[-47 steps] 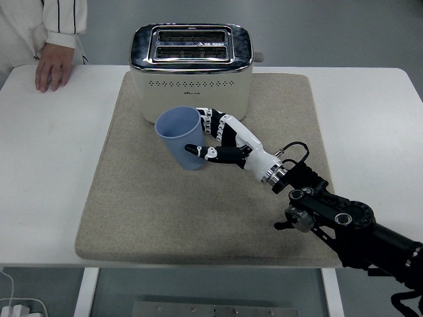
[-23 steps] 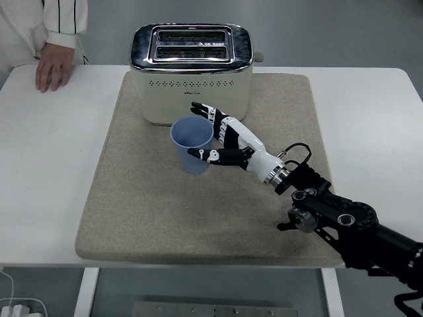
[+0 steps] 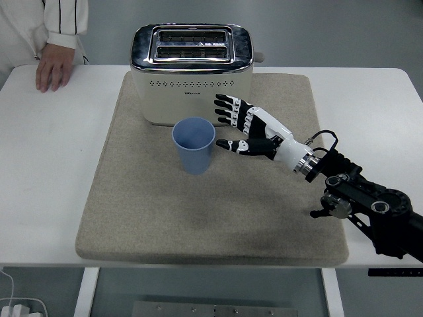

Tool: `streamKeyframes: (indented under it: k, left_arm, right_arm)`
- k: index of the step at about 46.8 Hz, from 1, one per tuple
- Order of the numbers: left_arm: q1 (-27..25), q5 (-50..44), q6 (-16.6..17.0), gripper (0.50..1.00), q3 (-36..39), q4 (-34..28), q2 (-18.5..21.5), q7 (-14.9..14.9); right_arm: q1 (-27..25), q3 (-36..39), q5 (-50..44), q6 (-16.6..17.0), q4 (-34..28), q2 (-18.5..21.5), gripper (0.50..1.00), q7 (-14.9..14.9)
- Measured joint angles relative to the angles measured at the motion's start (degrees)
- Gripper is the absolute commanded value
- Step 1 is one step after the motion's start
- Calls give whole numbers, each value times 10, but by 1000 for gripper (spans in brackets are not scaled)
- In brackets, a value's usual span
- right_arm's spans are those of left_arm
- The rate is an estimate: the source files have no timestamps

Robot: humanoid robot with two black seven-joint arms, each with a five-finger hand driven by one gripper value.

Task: Put the water cup in front of the bread machine

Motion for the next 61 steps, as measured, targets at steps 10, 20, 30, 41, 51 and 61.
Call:
streamKeyframes:
  k: [10,20,30,41,51,61]
  left_arm:
    - [0,-1,0,1000,0,0,0,0]
    - [0,-1,0,1000,0,0,0,0]
    - [0,0,0,1000,0,0,0,0]
    - [0,0,0,1000,0,0,0,0]
    - [0,0,0,1000,0,0,0,0]
    - [0,-1,0,1000,0,0,0,0]
  right_arm:
    - [-3,4,3,41,0,-47,924,0]
    - [1,9,10,48,-21,-86,924,0]
    - [-2,9,17,49,-24,-122,919,0]
    - [9,14,120,49,-52,-159,919,-12]
    - [41,63,189,47,-73,-158,919,-120]
    - [68,126,303,43,-95,-141,919,-250]
